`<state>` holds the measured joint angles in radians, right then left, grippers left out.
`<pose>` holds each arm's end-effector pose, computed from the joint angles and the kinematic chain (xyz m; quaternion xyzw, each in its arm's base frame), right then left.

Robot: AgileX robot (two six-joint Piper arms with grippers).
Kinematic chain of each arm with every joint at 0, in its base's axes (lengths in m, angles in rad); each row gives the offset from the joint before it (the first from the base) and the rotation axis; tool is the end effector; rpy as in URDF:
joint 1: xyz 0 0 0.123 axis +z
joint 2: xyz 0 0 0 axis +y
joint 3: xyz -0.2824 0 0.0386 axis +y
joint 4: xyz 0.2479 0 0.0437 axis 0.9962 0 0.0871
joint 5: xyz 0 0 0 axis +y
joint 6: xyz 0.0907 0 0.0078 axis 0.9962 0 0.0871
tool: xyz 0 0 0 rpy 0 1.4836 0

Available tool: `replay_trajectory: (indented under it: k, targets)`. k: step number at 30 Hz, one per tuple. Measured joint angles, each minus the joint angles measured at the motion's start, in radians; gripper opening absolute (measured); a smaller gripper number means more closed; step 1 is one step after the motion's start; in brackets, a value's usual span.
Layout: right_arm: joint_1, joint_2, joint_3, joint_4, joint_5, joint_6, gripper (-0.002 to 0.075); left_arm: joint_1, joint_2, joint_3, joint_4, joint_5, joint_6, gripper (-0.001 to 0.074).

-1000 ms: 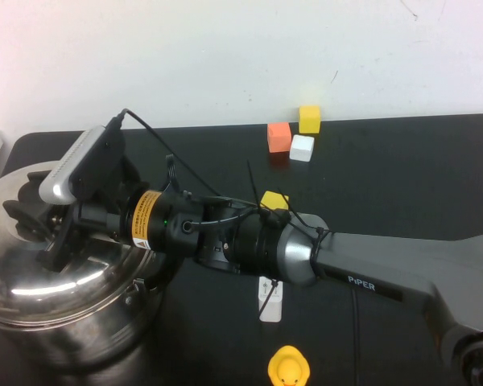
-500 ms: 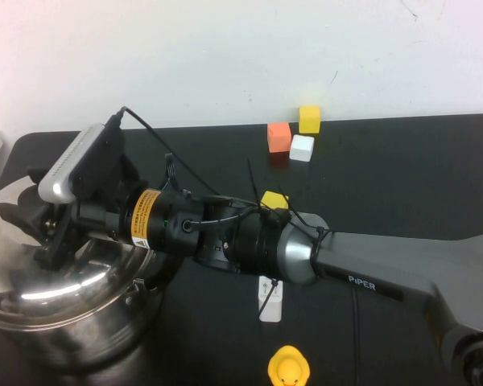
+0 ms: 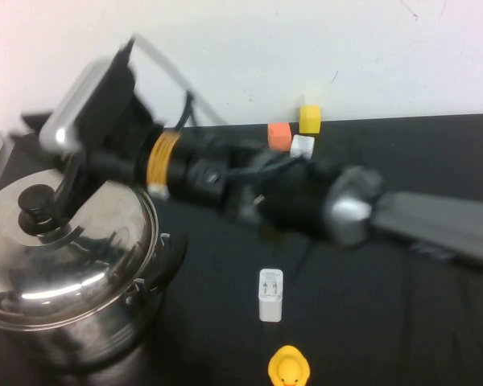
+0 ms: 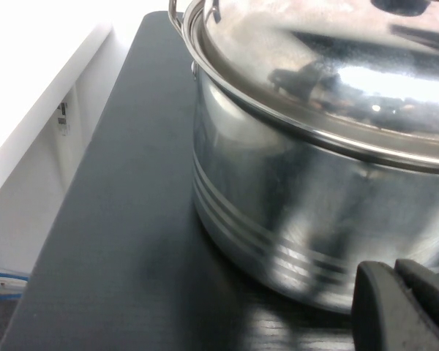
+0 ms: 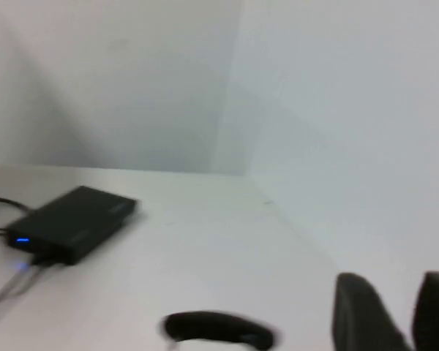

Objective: Cover the pot

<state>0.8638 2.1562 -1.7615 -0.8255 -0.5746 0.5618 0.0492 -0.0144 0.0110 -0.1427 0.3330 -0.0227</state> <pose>0.3082 0.4166 0.2908 -0.4569 0.4926 0.3738 0.6395 0.0533 -0.0016 0.1804 -0.0669 0.7835 -0.0517 0.6156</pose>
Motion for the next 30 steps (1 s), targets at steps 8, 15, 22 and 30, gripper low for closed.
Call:
replay_trajectory:
  k: [8,15,22,30]
  targets:
    - [-0.032,-0.334,0.368,0.241,0.139,-0.42,0.0027,0.0,0.0,0.0,0.0,0.0,0.0,-0.0002]
    - [-0.098,-0.621,0.74,0.359,0.162,-0.55,0.002,0.0,0.0,0.0,0.0,0.0,0.0,-0.0002]
    - [-0.127,-0.864,0.944,0.362,0.163,-0.562,0.002,0.0,0.0,0.0,0.0,0.0,0.0,-0.0002]
    - [-0.127,-1.099,1.101,0.359,0.221,-0.562,0.0015,0.0,0.0,0.0,0.0,0.0,0.0,-0.0001]
